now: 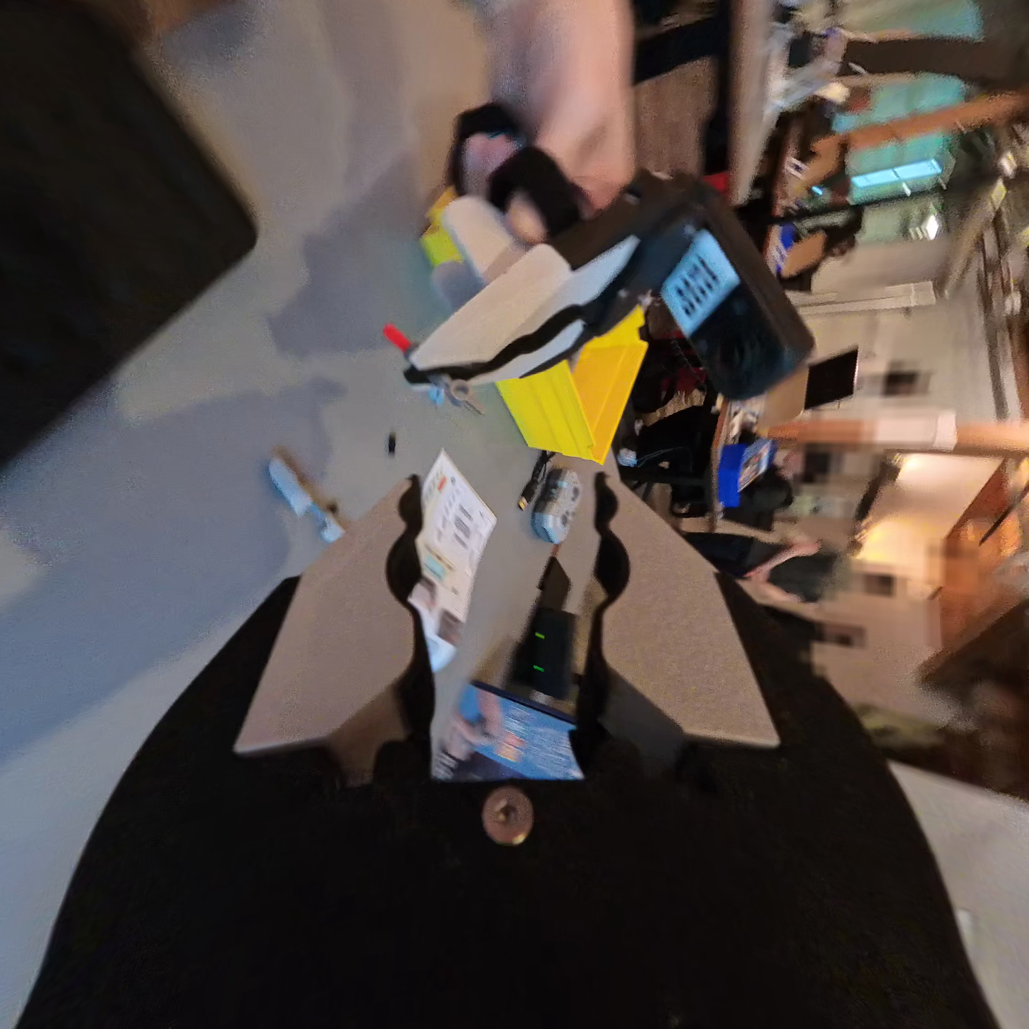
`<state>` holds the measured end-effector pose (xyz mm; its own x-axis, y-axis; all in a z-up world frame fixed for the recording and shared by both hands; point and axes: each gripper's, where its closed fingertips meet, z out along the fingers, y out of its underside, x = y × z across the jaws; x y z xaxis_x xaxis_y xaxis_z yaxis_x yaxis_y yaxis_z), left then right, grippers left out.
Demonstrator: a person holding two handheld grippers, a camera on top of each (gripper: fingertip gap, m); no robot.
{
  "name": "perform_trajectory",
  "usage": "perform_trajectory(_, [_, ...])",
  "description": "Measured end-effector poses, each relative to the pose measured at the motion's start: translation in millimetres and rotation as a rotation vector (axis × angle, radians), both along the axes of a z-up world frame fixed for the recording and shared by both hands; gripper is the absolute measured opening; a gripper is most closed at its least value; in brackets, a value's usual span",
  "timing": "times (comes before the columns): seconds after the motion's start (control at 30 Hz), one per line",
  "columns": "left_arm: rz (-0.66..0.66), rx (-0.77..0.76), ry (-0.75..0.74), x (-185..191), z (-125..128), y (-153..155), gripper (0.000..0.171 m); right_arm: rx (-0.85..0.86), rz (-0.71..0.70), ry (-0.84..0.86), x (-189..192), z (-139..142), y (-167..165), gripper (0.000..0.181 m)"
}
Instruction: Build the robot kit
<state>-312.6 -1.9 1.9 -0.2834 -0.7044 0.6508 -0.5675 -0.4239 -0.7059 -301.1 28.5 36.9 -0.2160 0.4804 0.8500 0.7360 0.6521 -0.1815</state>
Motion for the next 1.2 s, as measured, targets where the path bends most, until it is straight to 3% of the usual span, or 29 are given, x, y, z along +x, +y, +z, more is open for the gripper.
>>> perform_trajectory(0.1, [0.088, -0.069, -0.209, 1.1, 35.3, 15.9, 0.004, -0.242, -0.052, 0.374, -10.0, 13.1, -1.2, 0.100])
perform_trajectory(0.17, [0.097, -0.096, -0.272, 3.5, 49.5, 16.9, 0.004, -0.276, -0.023, 0.523, -21.5, 21.0, -4.6, 0.101])
perform_trajectory(0.27, [0.097, -0.104, -0.285, 9.3, 61.2, 12.6, 0.004, -0.189, 0.020, 0.596, -29.4, 31.5, -4.5, 0.083])
perform_trajectory(0.47, [0.095, -0.062, -0.284, 14.6, 76.2, 4.7, 0.004, -0.217, 0.085, 0.631, -30.2, 41.3, -5.5, 0.052])
perform_trajectory(0.63, [0.086, -0.073, -0.275, 20.5, 79.1, 0.8, 0.004, -0.127, 0.107, 0.620, -23.4, 45.6, -11.7, 0.050])
perform_trajectory(0.9, [0.070, -0.076, -0.258, 27.8, 82.1, -5.3, 0.004, -0.126, 0.128, 0.608, -16.7, 48.7, -17.7, 0.049])
perform_trajectory(1.2, [0.103, -0.025, -0.339, 25.9, 84.6, -7.3, 0.011, -0.097, 0.137, 0.638, -14.3, 55.4, -18.6, 0.049])
